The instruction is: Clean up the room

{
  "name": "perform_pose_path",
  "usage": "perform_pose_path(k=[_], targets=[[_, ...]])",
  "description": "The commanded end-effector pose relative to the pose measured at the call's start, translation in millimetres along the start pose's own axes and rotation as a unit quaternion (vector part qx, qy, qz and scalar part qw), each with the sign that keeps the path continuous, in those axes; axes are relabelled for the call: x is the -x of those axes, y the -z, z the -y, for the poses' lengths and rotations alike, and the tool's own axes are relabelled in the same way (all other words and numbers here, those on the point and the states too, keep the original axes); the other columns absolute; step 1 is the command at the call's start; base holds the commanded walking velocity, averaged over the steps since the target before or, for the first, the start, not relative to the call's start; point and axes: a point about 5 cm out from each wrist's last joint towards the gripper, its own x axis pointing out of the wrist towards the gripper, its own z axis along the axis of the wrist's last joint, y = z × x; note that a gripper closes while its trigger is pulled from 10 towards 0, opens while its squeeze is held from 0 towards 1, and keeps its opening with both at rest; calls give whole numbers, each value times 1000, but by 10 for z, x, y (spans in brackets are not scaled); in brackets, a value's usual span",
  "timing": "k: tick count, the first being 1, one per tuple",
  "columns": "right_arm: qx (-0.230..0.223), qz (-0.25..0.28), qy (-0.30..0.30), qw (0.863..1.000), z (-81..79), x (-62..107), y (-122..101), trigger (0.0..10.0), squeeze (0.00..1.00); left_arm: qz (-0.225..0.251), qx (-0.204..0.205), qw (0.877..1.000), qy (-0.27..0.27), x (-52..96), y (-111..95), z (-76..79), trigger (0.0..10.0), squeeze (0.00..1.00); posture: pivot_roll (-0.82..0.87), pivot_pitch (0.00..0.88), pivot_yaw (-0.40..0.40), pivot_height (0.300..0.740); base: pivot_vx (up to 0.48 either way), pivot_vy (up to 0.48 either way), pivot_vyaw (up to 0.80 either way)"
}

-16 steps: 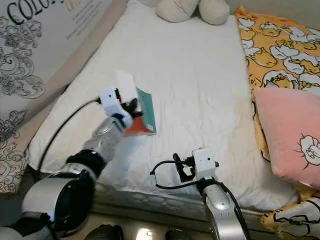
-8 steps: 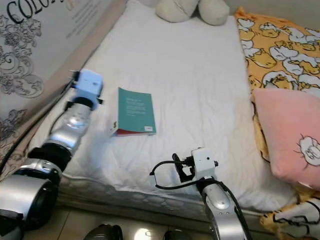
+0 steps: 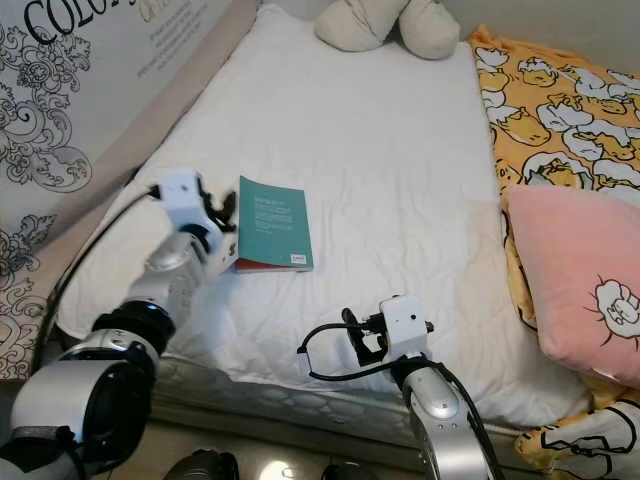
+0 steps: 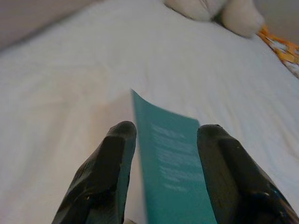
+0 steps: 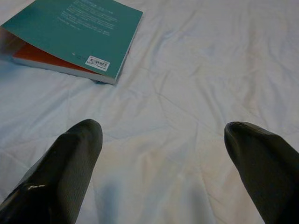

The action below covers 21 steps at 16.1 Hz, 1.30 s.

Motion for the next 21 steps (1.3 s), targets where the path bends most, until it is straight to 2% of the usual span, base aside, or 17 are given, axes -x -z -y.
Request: perform_pose_path(k=[1, 2, 3, 4, 5, 8, 13, 14, 16, 21], targets=[[8, -5, 2, 1000, 42, 19, -9, 10000, 0, -16, -21, 1000, 15, -17, 23, 89, 10000, 0, -88, 66, -71, 740, 0, 0, 0], [7, -4, 1, 1000, 40, 27, -11, 10000, 0, -29, -68, 997, 9, -16, 63, 122, 10000, 0, -91, 71, -71, 740, 0, 0, 0], [6, -3, 0, 1000, 39, 35, -10, 10000, 0, -30, -88, 996, 10, -16, 74, 138, 10000, 1000, -91, 71, -71, 740, 0, 0, 0], [12, -5, -4, 1000, 49, 87, 20, 10000, 0, -29, -114, 993, 6, -23, 68, 162, 10000, 1000, -95, 80, -68, 740, 0, 0, 0], [67, 1, -23, 998, 47, 180, 54, 10000, 0, -27, -112, 993, 10, -38, 37, 195, 10000, 1000, -101, 88, -67, 740, 0, 0, 0], [48, -19, -14, 999, 64, 312, 166, 10000, 0, -39, -106, 994, 6, -51, 29, 189, 10000, 1000, -120, 104, -59, 740, 0, 0, 0], [23, -3, -19, 1000, 16, 426, 132, 10000, 0, -55, -145, 988, -7, -30, 118, 186, 10000, 1000, -146, 132, -58, 740, 0, 0, 0], [13, 4, -23, 1000, 10, 456, 108, 10000, 0, -57, -169, 984, -18, -23, 131, 142, 10000, 0, -151, 137, -59, 740, 0, 0, 0], [-7, 12, -33, 999, -17, 528, 56, 10000, 0, -68, -166, 983, -35, -3, 171, 47, 10000, 0, -169, 157, -63, 740, 0, 0, 0], [-3, 8, -33, 999, -32, 591, 32, 10000, 0, -81, -164, 982, -47, 18, 225, 3, 10000, 0, -183, 173, -66, 740, 0, 0, 0]])
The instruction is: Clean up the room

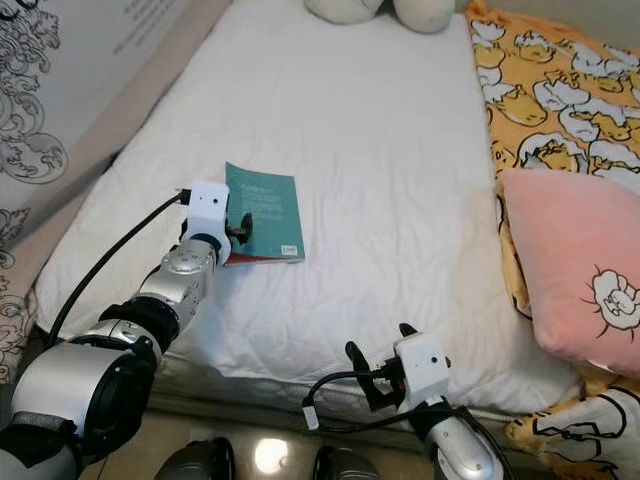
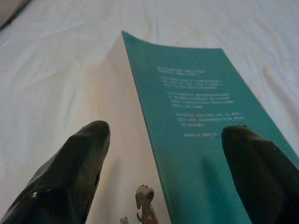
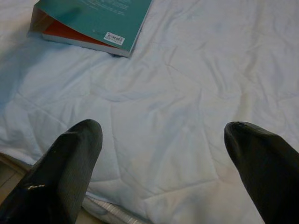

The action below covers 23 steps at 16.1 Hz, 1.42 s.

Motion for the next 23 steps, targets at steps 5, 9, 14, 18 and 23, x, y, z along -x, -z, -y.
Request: perform_pose_path(k=[5, 9, 14, 18, 23], targets=[[-3, -4, -3, 1000, 5, 79, -58, 10000, 0, -48, 4, 999, -2, 44, 233, 6, 10000, 0, -202, 178, -68, 740, 0, 0, 0], [-24, 5, -17, 1000, -62, 156, -111, 10000, 0, -73, 13, 997, 1, 58, 310, 1, 10000, 0, -214, 189, -67, 740, 0, 0, 0], [-29, 17, -43, 999, -113, 167, -233, 10000, 0, -69, 15, 997, 4, 43, 268, -36, 10000, 0, -241, 214, -66, 740, 0, 0, 0], [-20, 9, -42, 999, -126, 168, -231, 10000, 0, -37, -12, 999, -10, 11, 126, -118, 0, 0, -236, 224, -63, 740, 0, 0, 0], [-21, -1, -38, 999, -132, 156, -186, 10000, 0, -5, -76, 997, -28, 2, 41, -188, 0, 0, -220, 225, -58, 740, 0, 0, 0]])
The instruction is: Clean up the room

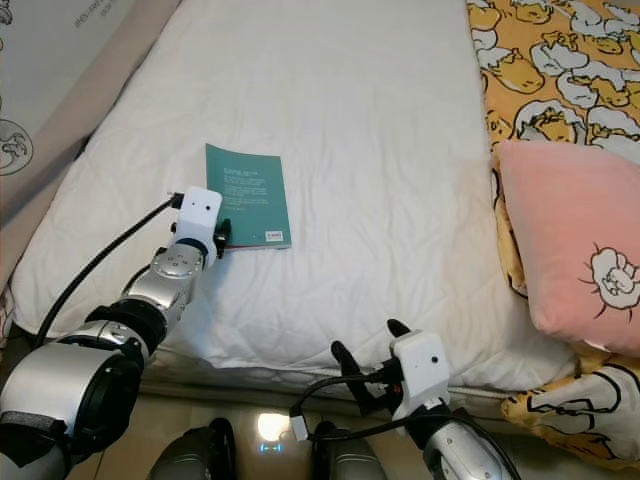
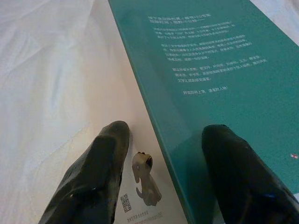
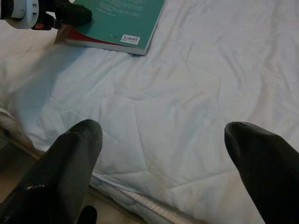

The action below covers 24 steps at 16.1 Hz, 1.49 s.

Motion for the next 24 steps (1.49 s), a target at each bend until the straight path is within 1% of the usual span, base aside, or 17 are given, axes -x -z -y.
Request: perform_pose_path(k=[1, 4, 6, 7, 9, 11, 12, 14, 15, 16, 17, 18, 20, 21, 22, 23, 24], targets=[[2, -20, 3, 1000, 7, 13, 65, 10000, 0, 0, 6, 1000, 0, -2, -6, -8, 0, 0, -211, 225, -60, 740, 0, 0, 0], [3, -24, 3, 1000, 11, -1, 76, 10000, 0, -24, 41, 999, 8, 13, 91, 5, 0, 0, -207, 223, -63, 740, 0, 0, 0], [5, -27, 5, 1000, 20, -6, 85, 10000, 0, -20, 61, 998, 9, 6, 63, -5, 0, 0, -209, 218, -62, 740, 0, 0, 0], [5, -30, 7, 1000, 22, -6, 99, 10000, 0, 11, 30, 999, 4, -18, -89, -31, 0, 0, -208, 211, -58, 740, 0, 0, 0], [6, -32, 8, 999, 23, -10, 114, 10000, 0, 54, -47, 997, -15, -27, -231, -61, 0, 0, -206, 201, -52, 740, 0, 0, 0], [6, -33, 11, 999, 29, -19, 128, 10000, 0, 110, -96, 989, -18, -13, -390, 15, 0, 0, -201, 192, -49, 740, 0, 0, 0], [7, -36, 11, 999, 37, -32, 148, 10000, 0, 141, -115, 983, -12, 4, -458, 68, 0, 0, -200, 190, -48, 740, 0, 0, 0], [8, -41, 11, 999, 51, -32, 180, 10000, 0, 162, -129, 978, -1, 24, -480, 115, 0, 0, -191, 183, -50, 740, 0, 0, 0], [9, -42, 11, 999, 52, -33, 188, 10000, 0, 163, -121, 979, 3, 27, -480, 123, 0, 0, -191, 183, -50, 740, 0, 0, 0], [9, -44, 10, 999, 53, -35, 194, 10000, 0, 164, -98, 982, 8, 28, -489, 127, 0, 0, -188, 180, -51, 740, 0, 0, 0], [10, -45, 8, 999, 54, -40, 198, 10000, 0, 162, -43, 986, 16, 25, -524, 126, 0, 0, -187, 179, -52, 740, 0, 0, 0], [10, -46, 7, 999, 52, -43, 203, 10000, 0, 161, 10, 987, 23, 20, -562, 118, 0, 0, -186, 180, -54, 740, 0, 0, 0], [10, -47, 6, 999, 47, -44, 216, 10000, 0, 164, 68, 984, 25, 16, -612, 91, 0, 0, -185, 180, -54, 740, 0, 0, 0], [10, -49, 5, 999, 45, -42, 229, 10000, 0, 176, 121, 977, 27, 18, -669, 58, 0, 0, -184, 182, -54, 740, 0, 0, 0], [10, -50, 5, 999, 46, -43, 231, 10000, 0, 178, 135, 974, 29, 18, -678, 54, 0, 0, -182, 184, -56, 740, 0, 0, 0], [10, -51, 4, 999, 43, -44, 237, 10000, 0, 138, 246, 958, 45, -7, -599, 67, 0, 0, -182, 185, -56, 740, 0, 0, 0], [11, -52, 3, 999, 41, -47, 238, 10000, 0, 95, 335, 936, 54, -22, -471, 85, 0, 0, -183, 187, -58, 740, 0, 0, 0]])
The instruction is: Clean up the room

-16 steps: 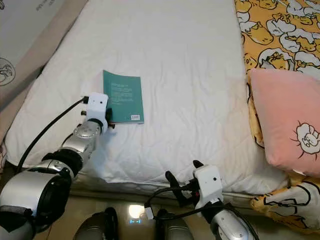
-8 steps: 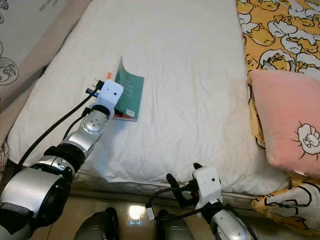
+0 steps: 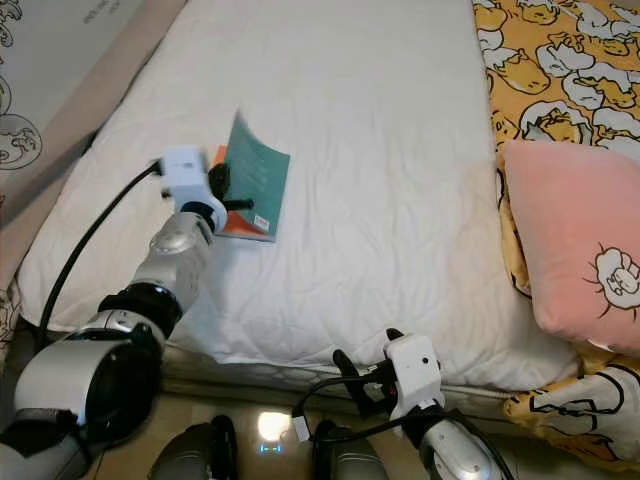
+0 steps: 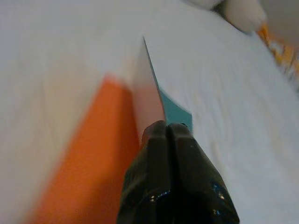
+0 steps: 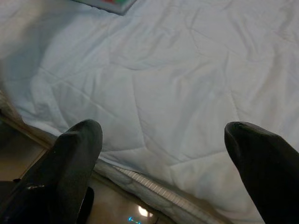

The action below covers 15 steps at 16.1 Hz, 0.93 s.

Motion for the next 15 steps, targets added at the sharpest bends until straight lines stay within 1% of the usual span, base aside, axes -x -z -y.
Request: perform_pose_path(k=[1, 2, 3, 4, 5, 6, 7, 8, 9, 10, 11, 12, 13, 14, 15], targets=[[6, -12, -2, 1000, -2, 27, 54, 10000, 0, -57, 108, 992, -13, 59, 245, -63, 0, 0, -184, 188, -59, 740, 0, 0, 0], [6, -13, -3, 1000, 2, 26, 54, 10000, 0, -69, 136, 988, -21, 80, 304, -90, 0, 0, -185, 188, -62, 740, 0, 0, 0], [8, -15, -5, 1000, 6, 30, 59, 10000, 0, -105, 197, 974, -39, 156, 501, -138, 0, 0, -186, 189, -67, 740, 0, 0, 0], [9, -18, -7, 1000, 9, 36, 67, 10000, 0, -134, 208, 967, -57, 242, 687, -167, 0, 0, -190, 187, -72, 740, 0, 0, 0], [12, -20, -9, 1000, 17, 35, 67, 10000, 0, -151, 204, 963, -85, 328, 833, -235, 0, 0, -199, 185, -75, 740, 0, 0, 0], [13, -21, -9, 1000, 30, 35, 63, 10000, 0, -161, 201, 961, -102, 381, 907, -291, 0, 0, -202, 183, -79, 740, 0, 0, 0], [14, -21, -8, 1000, 36, 35, 60, 10000, 0, -163, 197, 961, -105, 394, 924, -308, 0, 0, -202, 183, -79, 740, 0, 0, 0], [15, -22, -7, 1000, 47, 39, 59, 10000, 0, -161, 162, 968, -102, 397, 902, -361, 0, 0, -205, 182, -80, 740, 0, 0, 0], [16, -23, -6, 1000, 54, 45, 61, 10000, 0, -152, 73, 982, -79, 360, 809, -394, 0, 0, -207, 182, -83, 740, 0, 0, 0], [17, -24, -6, 1000, 53, 52, 68, 10000, 0, -134, -83, 987, -44, 303, 668, -404, 0, 0, -207, 182, -83, 740, 0, 0, 0], [16, -25, -7, 1000, 52, 50, 69, 10000, 0, -119, -175, 977, -33, 268, 566, -430, 0, 0, -205, 182, -83, 740, 0, 0, 0], [17, -25, -6, 1000, 54, 47, 71, 10000, 0, -104, -217, 970, -27, 237, 467, -459, 0, 0, -205, 182, -83, 740, 0, 0, 0], [16, -26, -6, 1000, 54, 44, 73, 10000, 0, -94, -261, 960, -30, 219, 397, -486, 0, 165, -200, 182, -83, 740, 0, 0, 0], [16, -26, -7, 1000, 51, 40, 77, 10000, 0, -90, -285, 954, -34, 215, 365, -512, 10000, 1000, -192, 183, -82, 740, 0, 0, 0], [16, -27, -7, 999, 50, 35, 81, 10000, 0, -90, -288, 953, -35, 219, 363, -530, 10000, 1000, -192, 183, -82, 740, 0, 0, 0]])
